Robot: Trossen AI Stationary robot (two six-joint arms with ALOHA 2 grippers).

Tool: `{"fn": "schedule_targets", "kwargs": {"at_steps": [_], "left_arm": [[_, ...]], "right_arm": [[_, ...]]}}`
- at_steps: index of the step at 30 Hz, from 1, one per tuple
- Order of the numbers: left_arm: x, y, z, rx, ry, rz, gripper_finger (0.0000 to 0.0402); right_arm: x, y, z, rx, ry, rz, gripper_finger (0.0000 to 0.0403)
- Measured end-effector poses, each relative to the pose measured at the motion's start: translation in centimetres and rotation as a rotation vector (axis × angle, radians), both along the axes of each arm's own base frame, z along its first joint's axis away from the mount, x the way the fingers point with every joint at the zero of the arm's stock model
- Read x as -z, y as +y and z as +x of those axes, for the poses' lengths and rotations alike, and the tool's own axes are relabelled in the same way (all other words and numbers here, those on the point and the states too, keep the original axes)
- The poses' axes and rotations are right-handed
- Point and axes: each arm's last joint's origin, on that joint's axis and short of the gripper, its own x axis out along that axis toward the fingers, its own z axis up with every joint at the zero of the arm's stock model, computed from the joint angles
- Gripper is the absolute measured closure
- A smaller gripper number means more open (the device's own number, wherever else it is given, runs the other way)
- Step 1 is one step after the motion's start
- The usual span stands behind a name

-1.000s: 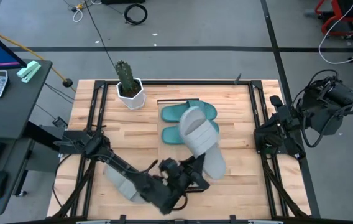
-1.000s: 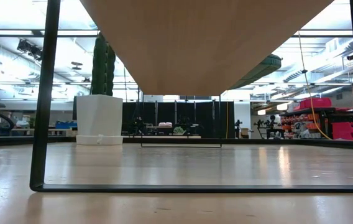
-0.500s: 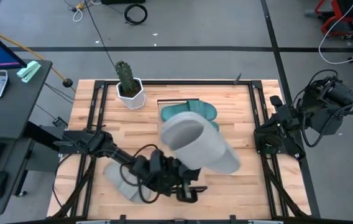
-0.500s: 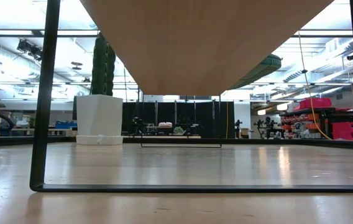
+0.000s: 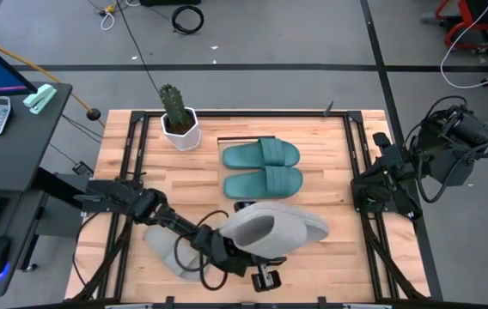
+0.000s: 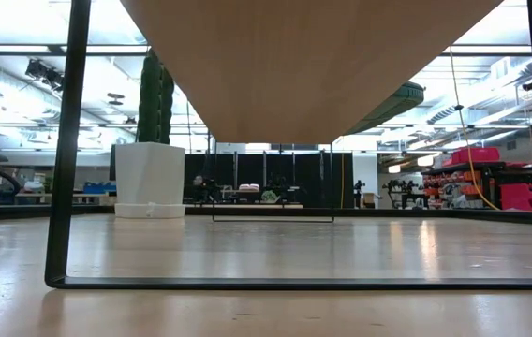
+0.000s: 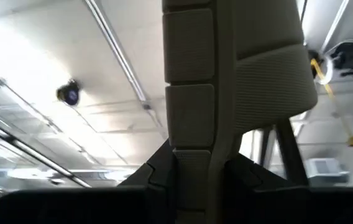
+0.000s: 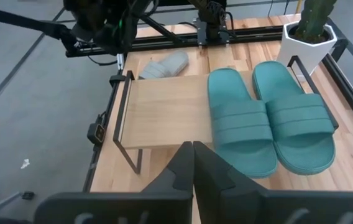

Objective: Pick and place slides into the shelf
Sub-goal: Put the right gray slide on the shelf

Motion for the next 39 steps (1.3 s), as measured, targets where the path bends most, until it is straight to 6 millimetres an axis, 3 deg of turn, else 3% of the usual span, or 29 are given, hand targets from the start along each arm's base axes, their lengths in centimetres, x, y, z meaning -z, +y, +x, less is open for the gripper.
{"fn": "schedule_targets", "kwargs": {"at_steps": [10,17,24,31,39], "left_arm": [[0.1,-1.5,-1.1,-0.180,0.207,-0.111,0.0322],[-0.4,-1.9,-1.2,-0.055,-0.008,0.114,0.0322],[-0.7,-1.0,-1.0,-0.104,-0.010,0.164,0.0322],[-2.0,0.8,-5.0,0.050,0.050,0.234,0.0322],[-1.6,4.8,-10.5,-0.032,0.141,0.219,0.0322]], "right_arm": [[0.0,0.0,0.0,-0.019,0.007,-0.009,0.0396],[0.0,0.0,0.0,-0.019,0.006,-0.011,0.0396],[0.0,0.0,0.0,-0.016,0.007,-0.006,0.0396],[0.0,0.0,0.0,-0.010,0.008,0.003,0.0396],[0.0,0.0,0.0,0.000,0.005,0.007,0.0396]]}}
